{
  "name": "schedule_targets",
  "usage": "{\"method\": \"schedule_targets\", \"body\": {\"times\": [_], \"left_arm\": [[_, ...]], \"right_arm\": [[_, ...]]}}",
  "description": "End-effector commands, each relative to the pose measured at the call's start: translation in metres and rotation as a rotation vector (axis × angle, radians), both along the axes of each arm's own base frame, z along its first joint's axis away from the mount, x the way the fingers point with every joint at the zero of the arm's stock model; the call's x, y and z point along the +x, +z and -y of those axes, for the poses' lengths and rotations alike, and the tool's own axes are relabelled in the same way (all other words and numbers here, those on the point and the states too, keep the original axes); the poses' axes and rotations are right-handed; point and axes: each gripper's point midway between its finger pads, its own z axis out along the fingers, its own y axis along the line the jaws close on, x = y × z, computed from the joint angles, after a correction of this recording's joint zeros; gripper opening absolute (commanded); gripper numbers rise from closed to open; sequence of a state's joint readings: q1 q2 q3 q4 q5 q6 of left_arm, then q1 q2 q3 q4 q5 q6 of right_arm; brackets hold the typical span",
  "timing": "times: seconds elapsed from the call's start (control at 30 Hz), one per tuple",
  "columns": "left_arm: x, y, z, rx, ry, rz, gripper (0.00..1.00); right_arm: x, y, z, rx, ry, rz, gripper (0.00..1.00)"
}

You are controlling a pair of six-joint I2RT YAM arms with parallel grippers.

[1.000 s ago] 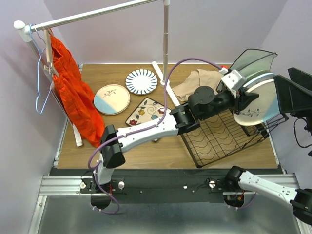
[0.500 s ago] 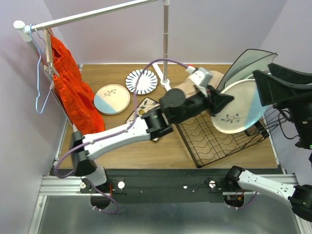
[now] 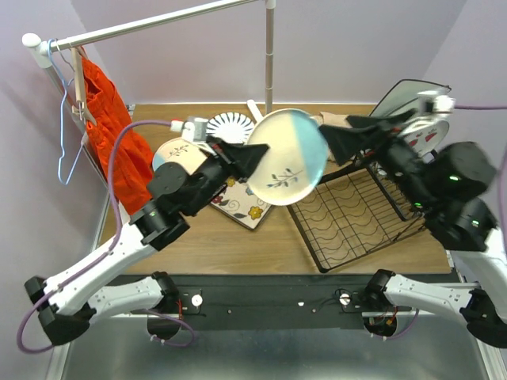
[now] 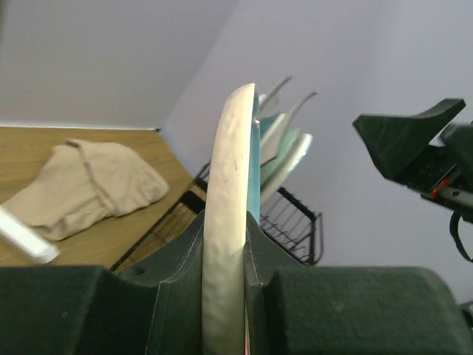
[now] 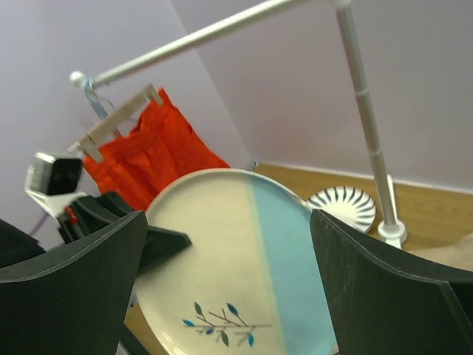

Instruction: Unload the plates from the dish rack

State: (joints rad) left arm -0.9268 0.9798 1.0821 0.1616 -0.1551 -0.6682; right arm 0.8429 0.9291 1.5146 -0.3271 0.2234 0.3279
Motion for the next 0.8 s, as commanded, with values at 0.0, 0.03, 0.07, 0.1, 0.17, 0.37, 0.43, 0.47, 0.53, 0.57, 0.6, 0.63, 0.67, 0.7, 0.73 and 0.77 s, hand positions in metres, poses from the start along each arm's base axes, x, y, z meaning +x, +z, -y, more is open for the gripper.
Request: {"method": "schedule_targets", "body": {"times": [0.0, 0.03, 0.07, 0.1, 0.17, 0.37, 0.43, 0.47, 0.53, 0.57, 0.6, 0.63, 0.67, 0.7, 0.73, 0.77], "left_arm": [[-0.004, 0.021, -0.065, -0.128, 0.125, -0.012, 0.0], [-0.003, 0.012, -0.07, -0.112, 0.142, -0.028, 0.0], [-0.005, 0.011, -0.086, -0.113, 0.172, -0.03, 0.0], [-0.007, 0.009, -0.093, -0.12, 0.183, -0.037, 0.0], [-0.013, 0.006, -0.109, -0.134, 0.207, -0.038, 0.0], [-0.02, 0.004, -0.126, -0.132, 0.23, -0.055, 0.0], [-0.02, 0.003, -0.126, -0.126, 0.227, -0.056, 0.0], [-0.02, 0.003, -0.125, -0.125, 0.223, -0.055, 0.0], [-0.02, 0.005, -0.124, -0.125, 0.209, -0.047, 0.0], [-0.019, 0.007, -0.124, -0.129, 0.208, -0.042, 0.0], [-0.019, 0.007, -0.123, -0.127, 0.204, -0.04, 0.0], [-0.02, 0.009, -0.121, -0.124, 0.19, -0.034, 0.0], [-0.015, 0.008, -0.12, -0.12, 0.191, -0.036, 0.0], [-0.014, 0.009, -0.118, -0.119, 0.183, -0.033, 0.0], [-0.016, 0.01, -0.114, -0.113, 0.149, -0.022, 0.0], [-0.01, 0.011, -0.115, -0.115, 0.155, -0.017, 0.0]], "right_arm": [[0.006, -0.069, -0.052, -0.064, 0.165, -0.133, 1.0], [0.006, -0.074, -0.061, -0.049, 0.195, -0.147, 1.0], [-0.001, -0.08, -0.071, -0.055, 0.265, -0.154, 1.0], [-0.002, -0.094, -0.079, -0.064, 0.295, -0.181, 1.0], [-0.009, -0.1, -0.092, -0.037, 0.371, -0.206, 1.0], [-0.011, -0.136, -0.111, 0.012, 0.448, -0.291, 1.0], [-0.008, -0.15, -0.113, 0.012, 0.443, -0.318, 1.0], [-0.01, -0.155, -0.115, 0.007, 0.45, -0.329, 1.0], [-0.012, -0.152, -0.116, 0.037, 0.469, -0.318, 1.0], [-0.012, -0.16, -0.117, 0.039, 0.472, -0.331, 1.0], [-0.014, -0.159, -0.115, 0.054, 0.475, -0.33, 1.0], [-0.014, -0.156, -0.115, 0.081, 0.475, -0.332, 1.0], [-0.012, -0.165, -0.114, 0.085, 0.463, -0.348, 1.0], [-0.012, -0.166, -0.113, 0.095, 0.459, -0.352, 1.0], [-0.011, -0.166, -0.113, 0.107, 0.454, -0.356, 1.0], [-0.009, -0.169, -0.112, 0.11, 0.442, -0.361, 1.0]]}}
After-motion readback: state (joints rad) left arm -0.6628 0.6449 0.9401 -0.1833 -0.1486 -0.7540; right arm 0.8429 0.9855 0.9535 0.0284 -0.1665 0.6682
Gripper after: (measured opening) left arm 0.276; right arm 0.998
